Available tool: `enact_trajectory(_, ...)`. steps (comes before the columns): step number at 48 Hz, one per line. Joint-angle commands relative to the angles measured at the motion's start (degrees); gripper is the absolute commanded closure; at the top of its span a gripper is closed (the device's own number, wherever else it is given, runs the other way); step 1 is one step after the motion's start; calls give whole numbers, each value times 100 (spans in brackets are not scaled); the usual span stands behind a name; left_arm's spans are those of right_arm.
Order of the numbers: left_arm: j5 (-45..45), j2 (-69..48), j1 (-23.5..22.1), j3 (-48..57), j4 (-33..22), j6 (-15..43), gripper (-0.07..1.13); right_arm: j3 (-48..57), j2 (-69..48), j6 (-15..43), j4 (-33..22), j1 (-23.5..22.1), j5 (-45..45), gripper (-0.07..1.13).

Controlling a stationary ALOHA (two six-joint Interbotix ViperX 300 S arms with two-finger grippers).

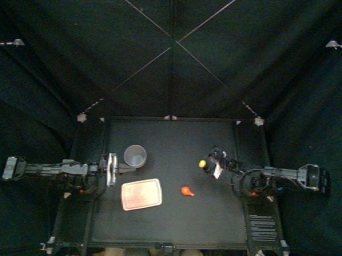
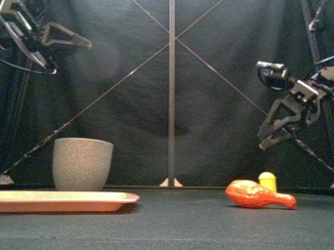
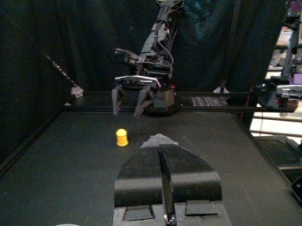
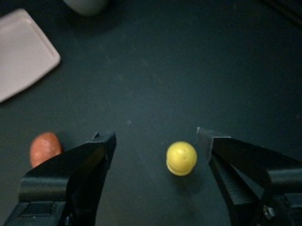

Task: Pick the yellow can then place it on the pink plate
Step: Pick the yellow can

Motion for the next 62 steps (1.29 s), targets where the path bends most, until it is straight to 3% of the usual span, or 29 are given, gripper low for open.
enact_trajectory(1, -53, 26, 26, -70, 9, 0, 108, -141, 404, 0, 9, -62, 18, 0)
enact_trajectory(9, -53, 26, 26, -35, 0, 0, 108, -431, 1143, -18, -18, -158, 53, 0)
enact_trajectory(21, -53, 18, 9, 62, 0, -26, 108, -633, 1811, -9, -185, -659, 352, 1)
enact_trajectory(42, -53, 18, 44, 114, -26, -26, 108, -738, 2048, 0, -149, -615, 396, 3)
enact_trajectory(62, -53, 18, 53, 176, -18, -26, 108, -765, 2224, 0, -35, -615, 396, 23)
